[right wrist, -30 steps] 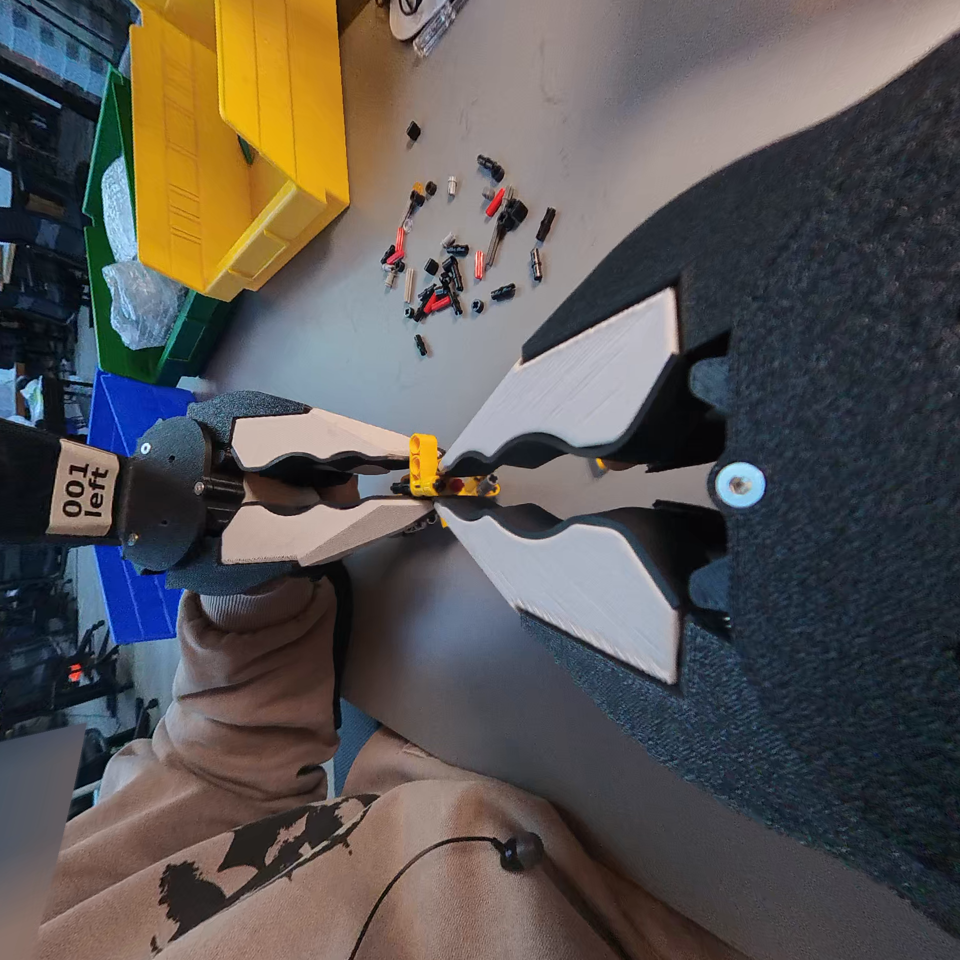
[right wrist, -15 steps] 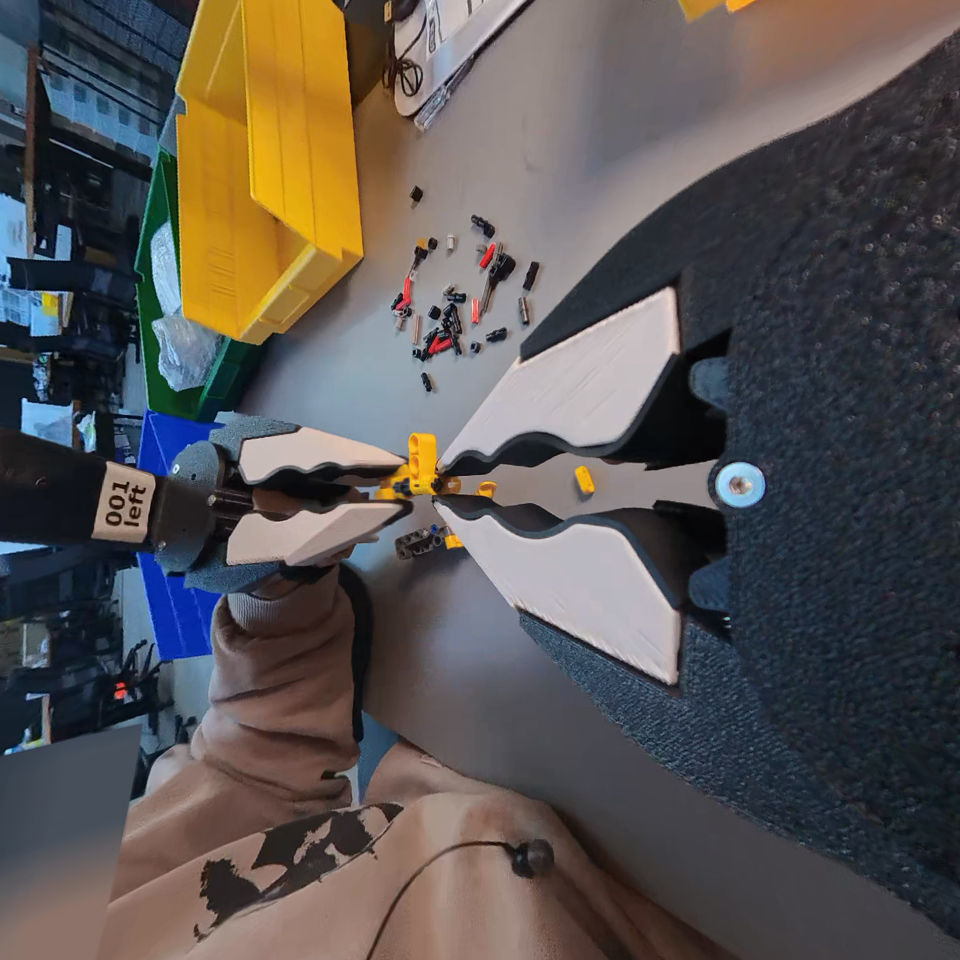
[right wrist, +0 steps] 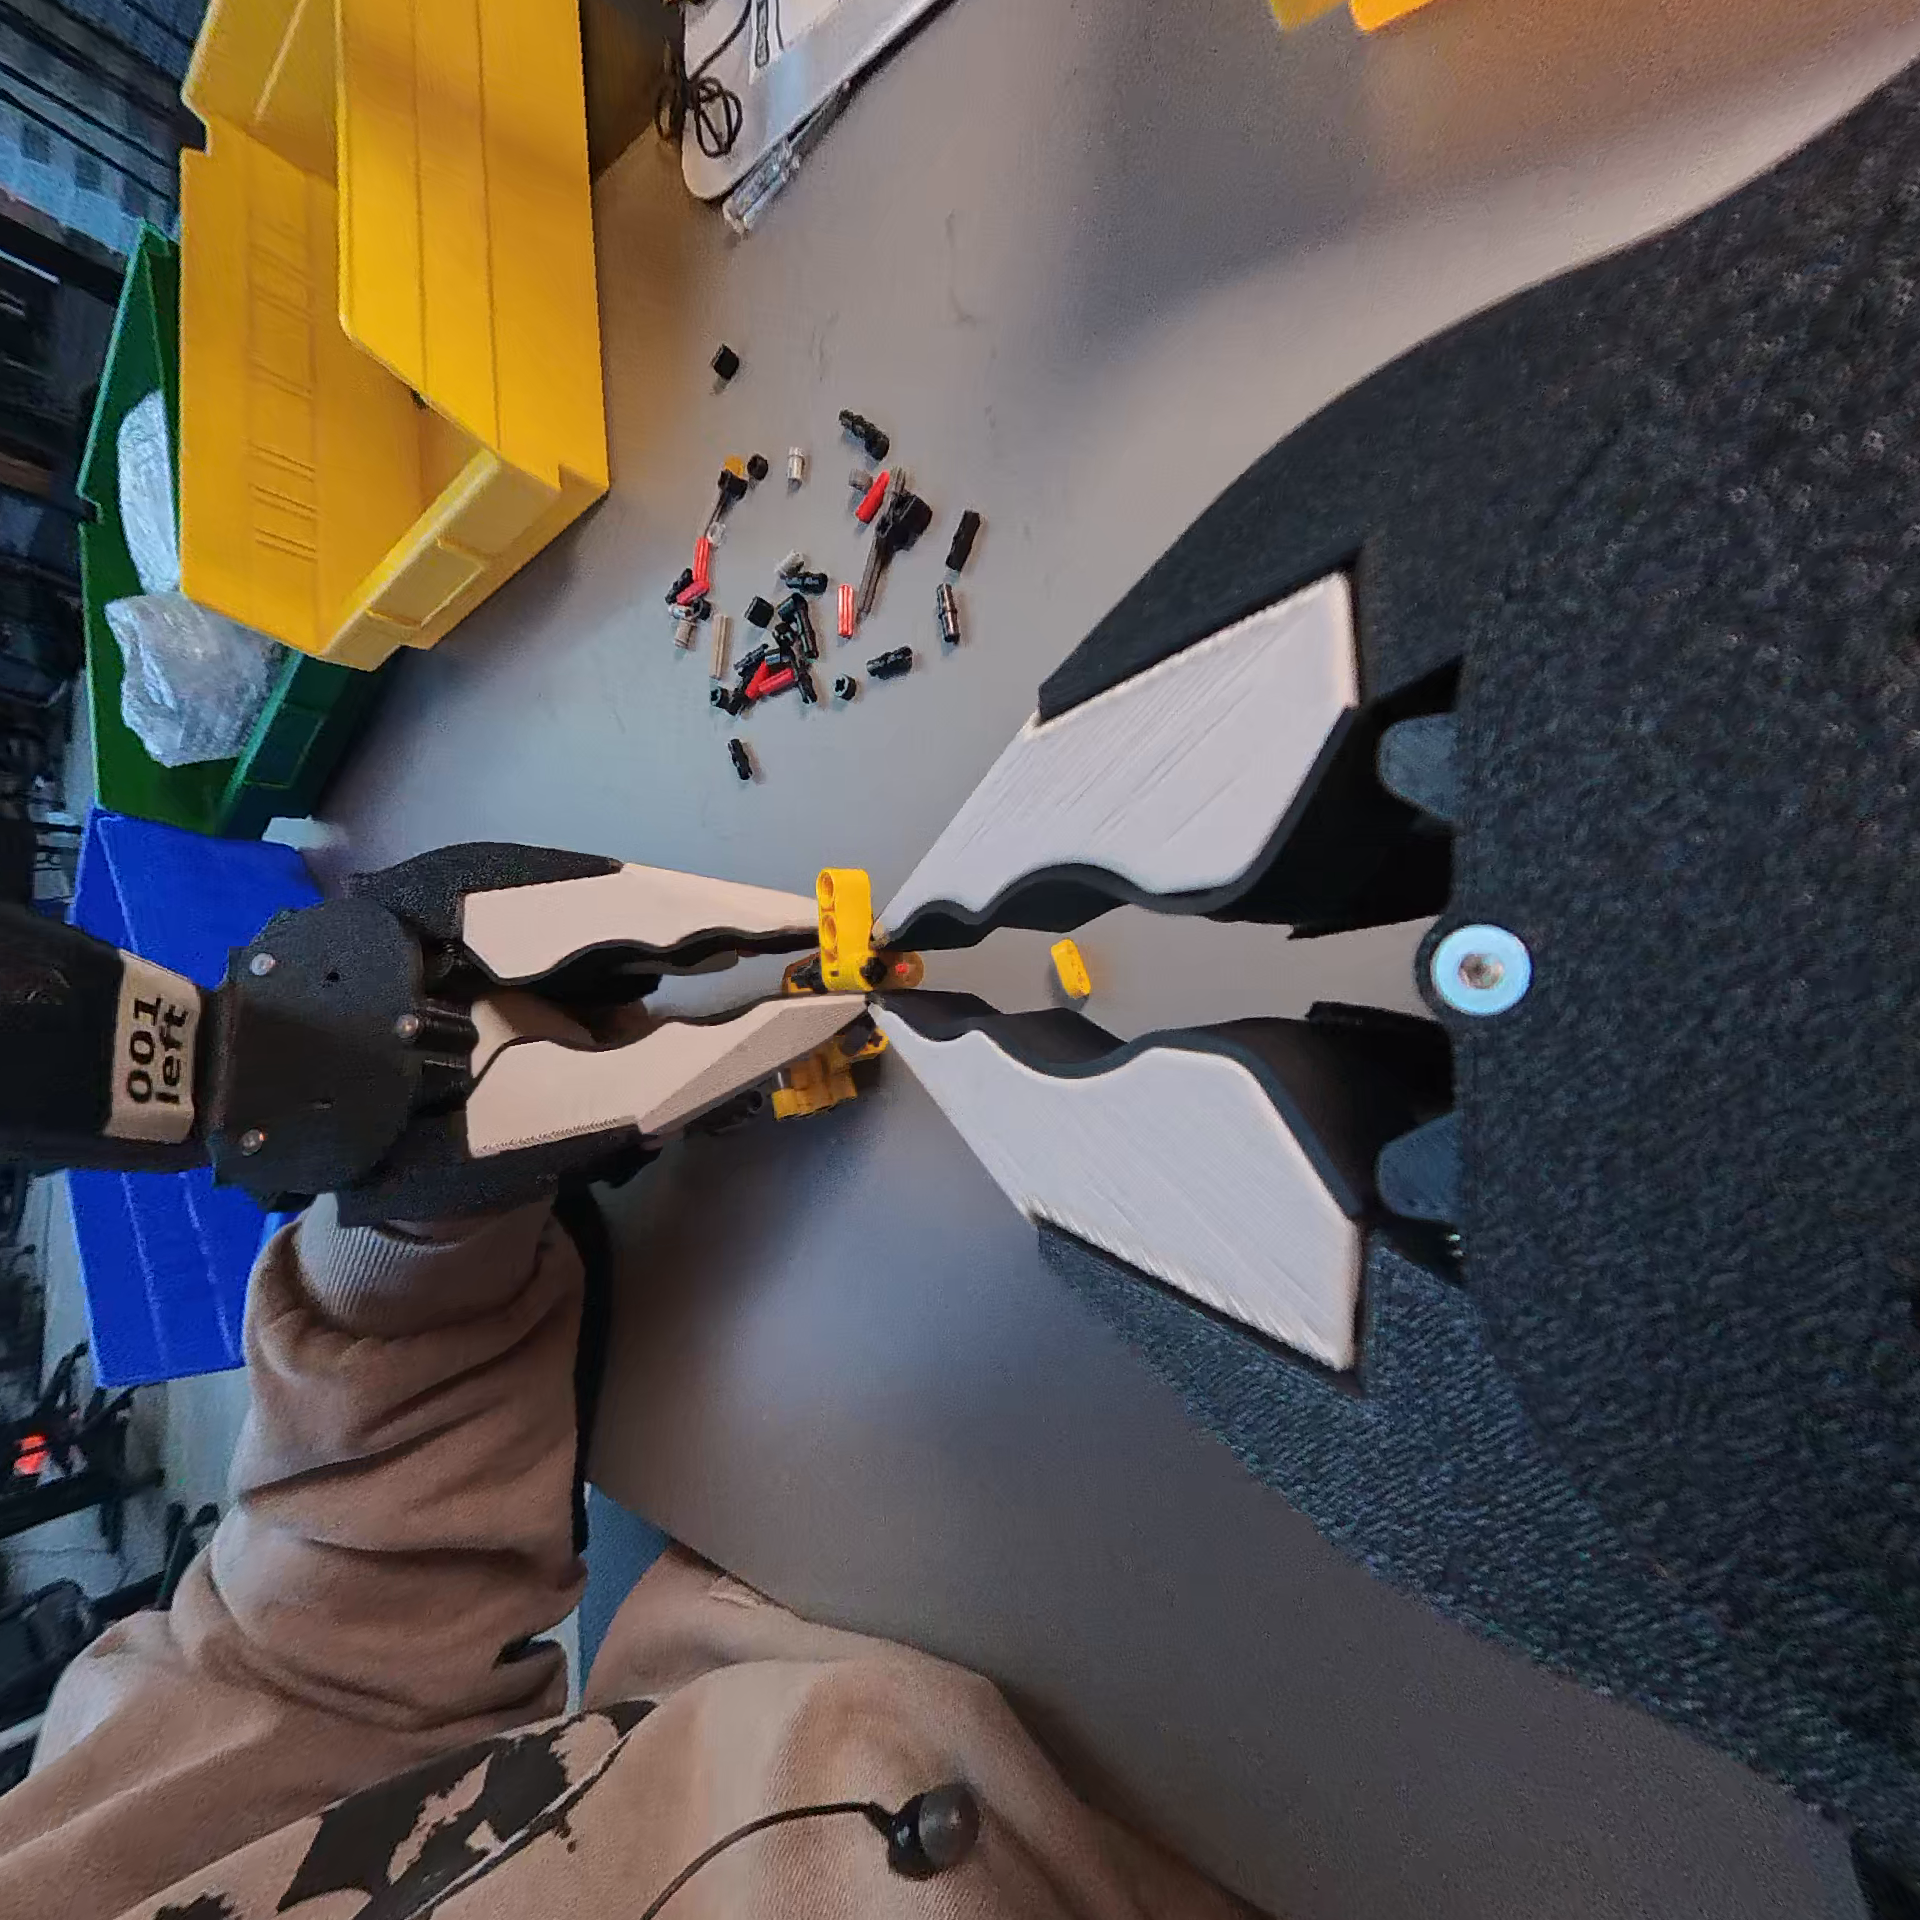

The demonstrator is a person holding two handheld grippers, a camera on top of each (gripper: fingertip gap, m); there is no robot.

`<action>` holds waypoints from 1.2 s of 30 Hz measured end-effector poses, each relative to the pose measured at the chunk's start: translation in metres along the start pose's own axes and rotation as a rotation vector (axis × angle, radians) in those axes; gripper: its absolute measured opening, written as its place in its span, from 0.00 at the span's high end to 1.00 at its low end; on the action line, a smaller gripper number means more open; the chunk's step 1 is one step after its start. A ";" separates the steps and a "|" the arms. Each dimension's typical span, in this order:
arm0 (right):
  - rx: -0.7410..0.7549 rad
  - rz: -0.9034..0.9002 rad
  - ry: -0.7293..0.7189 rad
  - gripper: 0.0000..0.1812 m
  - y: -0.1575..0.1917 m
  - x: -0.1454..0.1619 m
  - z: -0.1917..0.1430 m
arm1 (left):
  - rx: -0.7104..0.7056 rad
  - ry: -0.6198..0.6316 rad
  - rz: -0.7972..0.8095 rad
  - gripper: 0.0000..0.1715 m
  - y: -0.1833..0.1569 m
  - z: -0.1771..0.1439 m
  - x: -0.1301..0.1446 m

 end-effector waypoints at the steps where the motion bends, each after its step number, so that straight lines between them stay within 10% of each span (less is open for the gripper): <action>1: -0.002 0.000 0.010 0.97 0.001 0.002 0.001 | -0.001 0.014 0.003 0.92 0.000 0.002 0.002; 22: -0.037 0.025 -0.071 0.98 0.011 -0.013 0.011 | 0.054 -0.158 0.013 0.97 -0.018 -0.011 -0.036; 25: 0.057 0.078 -0.214 0.98 -0.017 -0.038 -0.034 | 0.002 -0.175 -0.049 0.97 0.006 -0.033 -0.028; 36: 0.388 0.009 -0.026 0.97 -0.072 -0.020 -0.059 | -0.124 -0.175 -0.064 0.96 0.030 -0.031 -0.024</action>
Point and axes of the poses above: each gripper's, where its closed fingertips meet, z out along the fingers, x out of its underside, y = z × x across the jaws, the point moved 1 cm from there along -z, back along the fingers, and after that the axes turned 8 degrees about -y, right-handed, at the moved point
